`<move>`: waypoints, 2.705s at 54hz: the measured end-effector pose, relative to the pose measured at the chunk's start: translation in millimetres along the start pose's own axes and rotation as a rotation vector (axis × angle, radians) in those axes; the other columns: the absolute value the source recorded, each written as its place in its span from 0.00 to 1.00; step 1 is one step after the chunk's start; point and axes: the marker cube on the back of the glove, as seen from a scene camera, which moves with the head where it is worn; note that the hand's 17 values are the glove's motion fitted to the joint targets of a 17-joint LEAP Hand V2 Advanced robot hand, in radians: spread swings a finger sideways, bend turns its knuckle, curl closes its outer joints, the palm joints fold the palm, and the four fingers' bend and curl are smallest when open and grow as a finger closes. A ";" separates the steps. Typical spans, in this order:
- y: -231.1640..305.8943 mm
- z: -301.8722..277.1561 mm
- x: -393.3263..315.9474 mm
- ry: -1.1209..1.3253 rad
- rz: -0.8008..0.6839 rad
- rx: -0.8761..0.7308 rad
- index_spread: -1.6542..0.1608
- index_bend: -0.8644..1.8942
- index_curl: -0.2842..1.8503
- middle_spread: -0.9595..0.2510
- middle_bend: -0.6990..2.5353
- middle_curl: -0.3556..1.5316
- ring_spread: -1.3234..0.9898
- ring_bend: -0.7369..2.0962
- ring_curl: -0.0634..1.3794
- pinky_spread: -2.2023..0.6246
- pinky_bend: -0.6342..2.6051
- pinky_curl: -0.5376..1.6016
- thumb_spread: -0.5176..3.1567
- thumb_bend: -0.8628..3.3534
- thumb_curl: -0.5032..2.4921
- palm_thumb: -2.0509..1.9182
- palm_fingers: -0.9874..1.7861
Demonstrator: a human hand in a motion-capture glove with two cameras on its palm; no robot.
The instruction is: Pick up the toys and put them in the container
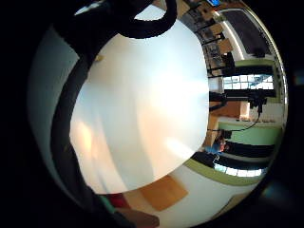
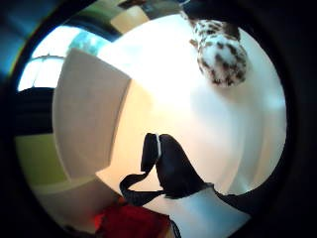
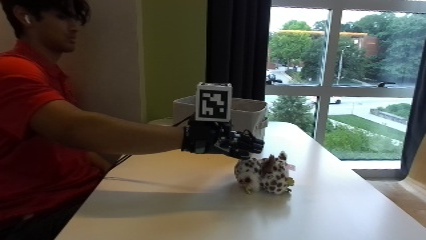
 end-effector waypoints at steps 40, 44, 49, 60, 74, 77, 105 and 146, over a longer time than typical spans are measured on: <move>-95.4 37.0 -7.2 -0.007 0.089 -0.049 0.67 0.39 0.31 0.71 0.26 0.36 0.54 0.33 0.23 0.80 0.46 0.43 0.46 0.20 0.27 0.52 0.37; -102.6 43.3 -7.4 0.015 0.099 -0.061 0.67 0.39 0.31 0.71 0.26 0.35 0.55 0.33 0.23 0.80 0.47 0.43 0.46 0.20 0.27 0.52 0.37; -109.9 43.3 -8.0 0.013 0.110 -0.085 0.67 0.38 0.31 0.71 0.25 0.34 0.56 0.34 0.24 0.80 0.51 0.45 0.46 0.20 0.28 0.53 0.39; -115.1 51.3 8.7 0.201 0.143 -0.170 0.66 0.37 0.30 0.71 0.24 0.31 0.57 0.43 0.28 0.76 0.57 0.46 0.48 0.22 0.29 0.57 0.41; -125.3 53.2 1.1 0.268 0.166 -0.057 0.66 0.37 0.28 0.61 0.29 0.29 0.47 0.59 0.34 0.65 0.58 0.44 0.50 0.23 0.33 0.61 0.60; -126.0 54.3 -0.2 0.262 0.122 -0.011 0.66 0.38 0.29 0.58 0.31 0.31 0.45 0.59 0.34 0.64 0.55 0.43 0.49 0.24 0.34 0.63 0.63; -104.8 15.3 -31.3 0.107 0.039 0.005 0.66 0.48 0.44 0.44 0.37 0.40 0.36 0.58 0.37 0.61 0.48 0.42 0.34 0.24 0.45 0.69 0.75; -18.0 -156.6 -228.1 0.077 -0.316 0.177 0.62 0.39 0.59 0.40 0.33 0.47 0.35 0.56 0.37 0.61 0.47 0.42 0.31 0.23 0.54 0.67 0.73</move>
